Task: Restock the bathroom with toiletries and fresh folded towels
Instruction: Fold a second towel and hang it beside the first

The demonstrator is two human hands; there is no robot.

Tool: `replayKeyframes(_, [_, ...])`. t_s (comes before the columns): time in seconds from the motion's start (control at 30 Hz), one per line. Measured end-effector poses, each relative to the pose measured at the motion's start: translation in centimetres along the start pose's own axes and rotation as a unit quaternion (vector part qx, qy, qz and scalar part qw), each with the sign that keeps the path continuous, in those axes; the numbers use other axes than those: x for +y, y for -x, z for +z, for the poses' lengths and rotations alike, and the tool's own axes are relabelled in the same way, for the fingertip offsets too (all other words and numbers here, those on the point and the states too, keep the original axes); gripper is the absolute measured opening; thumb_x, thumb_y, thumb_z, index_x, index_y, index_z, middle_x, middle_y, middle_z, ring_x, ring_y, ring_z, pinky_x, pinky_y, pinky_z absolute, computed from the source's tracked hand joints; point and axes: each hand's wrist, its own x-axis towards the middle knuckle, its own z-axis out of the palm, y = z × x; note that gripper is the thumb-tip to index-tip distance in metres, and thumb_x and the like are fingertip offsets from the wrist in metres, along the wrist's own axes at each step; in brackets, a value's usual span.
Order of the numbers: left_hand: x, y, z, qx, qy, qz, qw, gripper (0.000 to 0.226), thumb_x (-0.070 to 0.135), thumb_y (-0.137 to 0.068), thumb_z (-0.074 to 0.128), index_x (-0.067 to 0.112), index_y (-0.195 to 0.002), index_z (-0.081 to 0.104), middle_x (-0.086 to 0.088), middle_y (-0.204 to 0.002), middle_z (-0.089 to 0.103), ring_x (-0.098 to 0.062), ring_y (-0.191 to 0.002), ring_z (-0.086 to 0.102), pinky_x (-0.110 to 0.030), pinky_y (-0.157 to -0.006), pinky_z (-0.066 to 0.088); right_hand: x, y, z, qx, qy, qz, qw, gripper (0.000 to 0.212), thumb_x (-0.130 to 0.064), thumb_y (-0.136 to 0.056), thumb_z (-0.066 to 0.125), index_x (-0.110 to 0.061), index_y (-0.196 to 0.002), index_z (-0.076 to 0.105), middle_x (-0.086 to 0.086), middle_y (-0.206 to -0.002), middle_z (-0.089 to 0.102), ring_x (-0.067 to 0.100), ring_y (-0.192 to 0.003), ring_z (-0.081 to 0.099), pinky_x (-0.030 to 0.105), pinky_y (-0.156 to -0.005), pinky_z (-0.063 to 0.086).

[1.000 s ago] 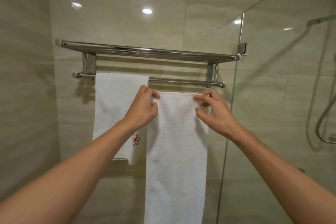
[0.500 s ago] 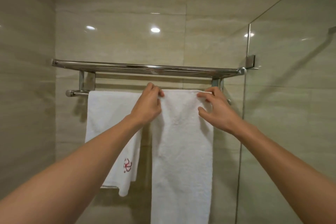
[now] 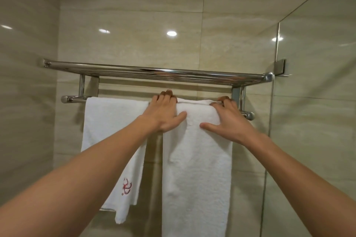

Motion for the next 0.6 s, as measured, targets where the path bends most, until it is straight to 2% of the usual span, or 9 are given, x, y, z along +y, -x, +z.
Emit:
replayKeyframes(0.13, [-0.2,-0.8,0.1,-0.007,0.009,0.003,1.0,0.07,0.064,-0.096,0.02,0.01,-0.125,0.052,-0.013,-0.136,0.041,-0.028,-0.127,0.037,-0.047,-0.111,0.025,0.1,-1.0,0.4,0.001,0.038,0.004,0.999,0.083,-0.077,-0.076,0.056,-0.02,-0.136,0.051,0.005,-0.137,0.043,0.021,-0.13,0.03,0.039,-0.105,0.036])
replayKeyframes(0.27, [0.0,-0.8,0.0,-0.005,0.007,-0.008,1.0,0.083,0.074,-0.091,0.011,0.01,-0.099,0.063,-0.013,-0.135,0.043,-0.03,-0.124,0.039,-0.049,-0.111,0.026,0.1,-1.2,0.7,0.013,0.066,0.008,0.998,0.082,-0.082,-0.074,0.052,-0.015,-0.123,0.057,0.007,-0.134,0.048,0.025,-0.128,0.032,0.037,-0.103,0.036])
replayKeyframes(0.4, [0.4,-0.9,0.0,0.002,-0.038,-0.025,0.999,0.098,0.083,-0.084,0.005,0.01,-0.099,0.068,-0.017,-0.132,0.049,-0.032,-0.123,0.042,-0.049,-0.107,0.029,-0.1,-0.8,0.9,0.028,0.052,0.021,0.998,0.077,-0.078,-0.078,0.052,-0.016,-0.124,0.055,0.007,-0.137,0.045,0.025,-0.129,0.03,0.037,-0.105,0.033])
replayKeyframes(0.43, [0.5,-1.0,0.0,0.004,-0.049,-0.028,0.998,0.1,0.084,-0.083,0.004,0.009,-0.095,0.069,-0.017,-0.126,0.055,-0.032,-0.119,0.046,-0.049,-0.104,0.032,-0.1,-0.6,1.0,0.037,0.036,0.023,0.998,0.072,-0.075,-0.08,0.053,-0.018,-0.124,0.055,0.006,-0.136,0.045,0.024,-0.128,0.03,0.037,-0.104,0.033])
replayKeyframes(0.5, [0.7,-1.2,0.0,0.012,-0.057,-0.027,0.998,0.096,0.084,-0.084,0.004,0.01,-0.075,0.065,-0.015,-0.102,0.064,-0.031,-0.104,0.055,-0.047,-0.098,0.037,-0.2,0.3,1.2,0.063,-0.006,0.026,0.998,0.063,-0.066,-0.083,0.056,-0.022,-0.127,0.053,0.004,-0.132,0.044,0.021,-0.127,0.029,0.036,-0.105,0.034])
replayKeyframes(0.57, [0.8,-1.4,0.1,0.014,-0.045,-0.029,0.998,0.092,0.084,-0.084,0.005,0.013,-0.061,0.058,-0.008,-0.077,0.062,-0.027,-0.087,0.058,-0.045,-0.094,0.039,-0.2,1.4,1.6,0.096,-0.041,0.024,0.994,0.055,-0.055,-0.087,0.059,-0.024,-0.132,0.049,0.001,-0.133,0.041,0.019,-0.129,0.025,0.034,-0.108,0.031])
replayKeyframes(0.6, [0.8,-1.5,0.1,0.01,-0.037,-0.031,0.999,0.093,0.085,-0.083,0.005,0.013,-0.059,0.058,-0.006,-0.071,0.06,-0.026,-0.081,0.058,-0.045,-0.093,0.04,-0.2,2.1,1.7,0.107,-0.054,0.024,0.992,0.053,-0.049,-0.089,0.06,-0.024,-0.134,0.047,0.0,-0.136,0.037,0.018,-0.132,0.022,0.032,-0.109,0.028])
